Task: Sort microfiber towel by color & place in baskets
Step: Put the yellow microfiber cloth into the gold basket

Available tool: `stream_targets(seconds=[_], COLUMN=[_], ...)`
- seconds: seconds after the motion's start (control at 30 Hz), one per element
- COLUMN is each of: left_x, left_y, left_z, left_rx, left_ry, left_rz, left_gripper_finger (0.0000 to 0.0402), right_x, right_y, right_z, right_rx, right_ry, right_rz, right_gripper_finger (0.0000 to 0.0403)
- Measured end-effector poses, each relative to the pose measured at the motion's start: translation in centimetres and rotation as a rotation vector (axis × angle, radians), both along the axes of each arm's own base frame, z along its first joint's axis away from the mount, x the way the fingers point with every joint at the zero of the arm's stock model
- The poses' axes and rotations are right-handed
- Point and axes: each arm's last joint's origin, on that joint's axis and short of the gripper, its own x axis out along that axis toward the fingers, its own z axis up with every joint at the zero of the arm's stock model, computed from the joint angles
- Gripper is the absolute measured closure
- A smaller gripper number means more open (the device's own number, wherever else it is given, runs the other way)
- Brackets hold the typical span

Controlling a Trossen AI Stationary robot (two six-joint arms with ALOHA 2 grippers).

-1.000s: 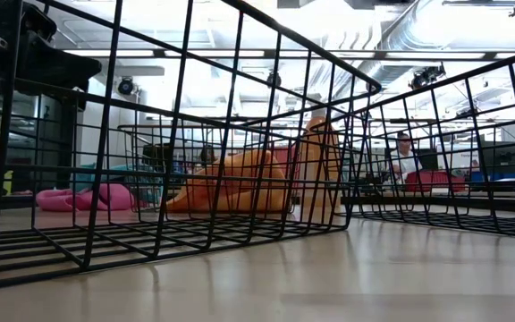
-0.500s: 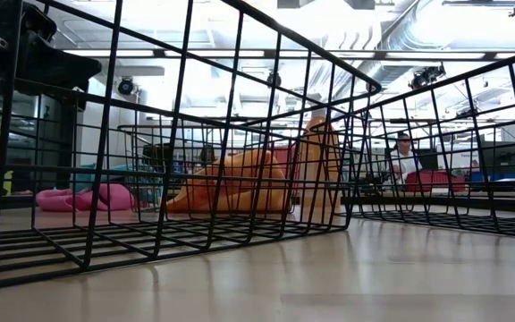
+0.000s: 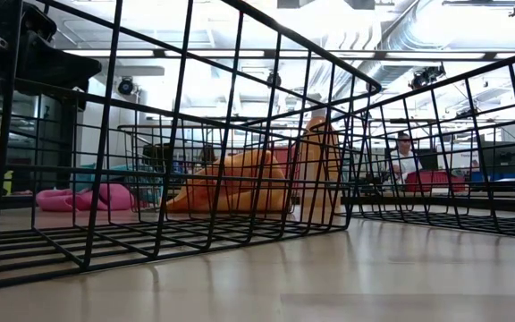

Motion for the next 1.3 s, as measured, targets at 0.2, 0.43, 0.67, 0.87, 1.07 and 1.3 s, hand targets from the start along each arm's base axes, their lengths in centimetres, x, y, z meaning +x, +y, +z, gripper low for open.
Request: stream_targets(seconds=[0.2,0.43,0.67,0.87,1.07,1.3], left_x=[0.0,0.0,0.0,0.0,0.0,0.0], left_y=[0.0,0.0,0.0,0.0,0.0,0.0], left_z=[0.0,0.0,0.0,0.0,0.0,0.0], left_rx=[0.0,0.0,0.0,0.0,0.0,0.0], left_ry=[0.0,0.0,0.0,-0.001,-0.001,-0.001], left_rz=[0.0,0.0,0.0,0.0,0.0,0.0], left_gripper_finger=[0.0401,0.0401,0.0401,0.0402,0.0402,0.0401], right_x=[0.5,0.8,1.6,2.2,1.3,0.4], right_y=[0.9,1.1,1.7,0.7,-3.3,-6.8], right_z=[-3.0,-4.7,-1.5,8.6,18.5,22.1], right_rx=[-0.091,-0.163,-0.135,-0.069,-0.044,-0.17], right_ry=[0.064,0.078,0.02,-0.123,-0.526,-0.841], right_rz=[-0.089,-0.14,-0.053,0.131,0.057,-0.02], right_gripper_finger=[0.0108,0.0156,0.0382,0.0397,0.0399,0.0401])
